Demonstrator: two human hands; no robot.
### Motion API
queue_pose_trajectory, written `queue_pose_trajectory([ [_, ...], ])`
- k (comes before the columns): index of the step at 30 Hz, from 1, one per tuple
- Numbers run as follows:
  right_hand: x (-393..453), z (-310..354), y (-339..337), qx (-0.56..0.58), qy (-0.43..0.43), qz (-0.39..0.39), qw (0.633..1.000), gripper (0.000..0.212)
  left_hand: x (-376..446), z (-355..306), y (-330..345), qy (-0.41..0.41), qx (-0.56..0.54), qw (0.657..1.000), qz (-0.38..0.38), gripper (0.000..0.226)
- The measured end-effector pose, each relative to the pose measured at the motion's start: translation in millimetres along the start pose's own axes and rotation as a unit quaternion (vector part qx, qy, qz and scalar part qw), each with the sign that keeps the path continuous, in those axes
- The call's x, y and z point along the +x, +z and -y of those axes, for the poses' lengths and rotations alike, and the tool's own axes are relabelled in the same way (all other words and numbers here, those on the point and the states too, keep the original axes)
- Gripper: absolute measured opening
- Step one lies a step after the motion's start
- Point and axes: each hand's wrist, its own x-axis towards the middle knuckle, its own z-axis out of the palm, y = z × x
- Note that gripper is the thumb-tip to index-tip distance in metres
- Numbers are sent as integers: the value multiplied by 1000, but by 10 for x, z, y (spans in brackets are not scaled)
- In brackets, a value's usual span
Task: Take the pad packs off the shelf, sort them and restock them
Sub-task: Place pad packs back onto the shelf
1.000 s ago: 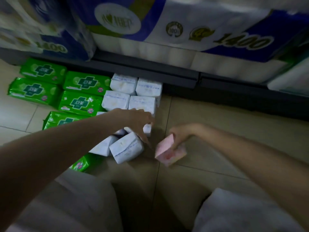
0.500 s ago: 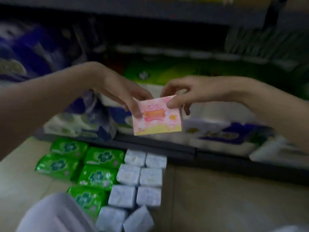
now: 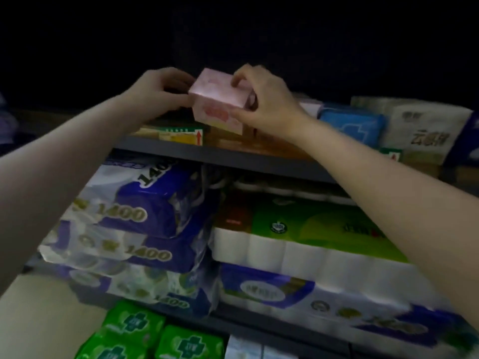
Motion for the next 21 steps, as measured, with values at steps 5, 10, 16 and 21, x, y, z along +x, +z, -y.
queue_pose_trajectory([
  [5, 307, -183, -51, 21, 56, 87, 994, 35, 116, 236, 201, 16, 26, 999, -31, 44],
  [10, 433, -283, -122, -11, 71, 147, 986, 36, 216, 235, 326, 45, 83, 994, -54, 51],
  [16, 508, -299, -189, 17, 89, 162, 983, 34, 304, 204, 315, 54, 101, 992, -56, 47],
  [21, 524, -261, -228, 62, 96, 158, 981, 28, 251, 259, 298, 61, 9, 997, -52, 46],
])
